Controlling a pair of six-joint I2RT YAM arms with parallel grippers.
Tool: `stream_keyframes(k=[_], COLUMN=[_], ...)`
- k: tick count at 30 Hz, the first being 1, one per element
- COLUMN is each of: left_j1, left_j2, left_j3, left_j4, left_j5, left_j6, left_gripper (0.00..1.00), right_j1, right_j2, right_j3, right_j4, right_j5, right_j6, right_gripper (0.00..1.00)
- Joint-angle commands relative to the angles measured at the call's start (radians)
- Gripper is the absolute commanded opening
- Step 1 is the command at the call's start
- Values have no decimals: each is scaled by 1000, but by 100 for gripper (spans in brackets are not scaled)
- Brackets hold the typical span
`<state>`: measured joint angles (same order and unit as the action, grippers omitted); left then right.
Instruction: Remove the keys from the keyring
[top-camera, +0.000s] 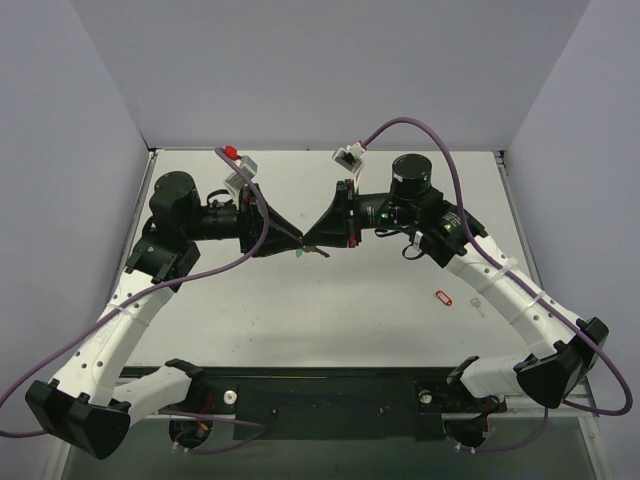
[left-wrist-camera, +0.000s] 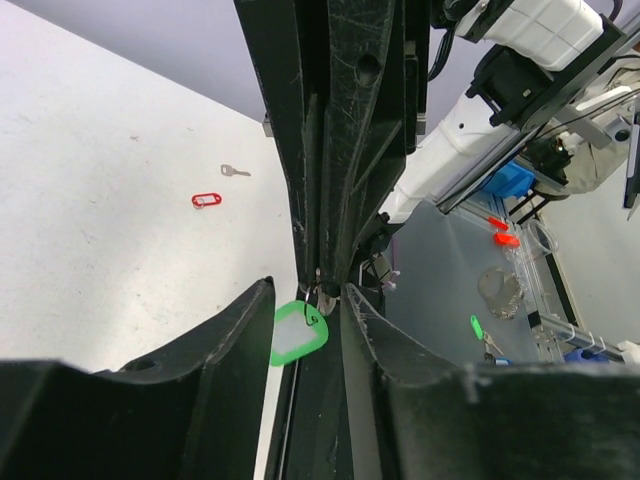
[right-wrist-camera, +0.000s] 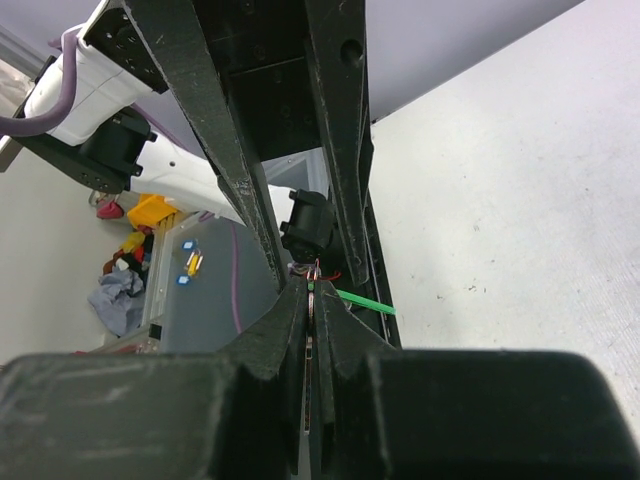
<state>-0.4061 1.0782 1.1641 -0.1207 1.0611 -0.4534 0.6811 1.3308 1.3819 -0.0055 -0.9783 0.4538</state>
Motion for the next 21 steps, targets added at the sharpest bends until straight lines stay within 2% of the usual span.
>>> stream_keyframes(k=[1,7,12,19,21], left_j1=[-2,-2,-2,-3,-3], left_j2=[-1,-8,-4,-14,-12], left_j3=[45,63,66,74,71], left_j4=[4,-5,-8,-2,9], left_j5=[-1,-10,-10,-15,-19], left_j6=[21,16,16,4,-7], left_gripper=[38,36,29,13,3], right_j1=[-6,-5,-6,-3,-5], right_j2=[-39,-42,-44,-41,-39], right_j3=[0,-4,-3,-1,-3], right_j4=[59,59,59,59,62], right_j5=[-36,-42,-43,-48,-48], right_j6=[-1,0,2,2,0], right_gripper=[0,0,0,0,0])
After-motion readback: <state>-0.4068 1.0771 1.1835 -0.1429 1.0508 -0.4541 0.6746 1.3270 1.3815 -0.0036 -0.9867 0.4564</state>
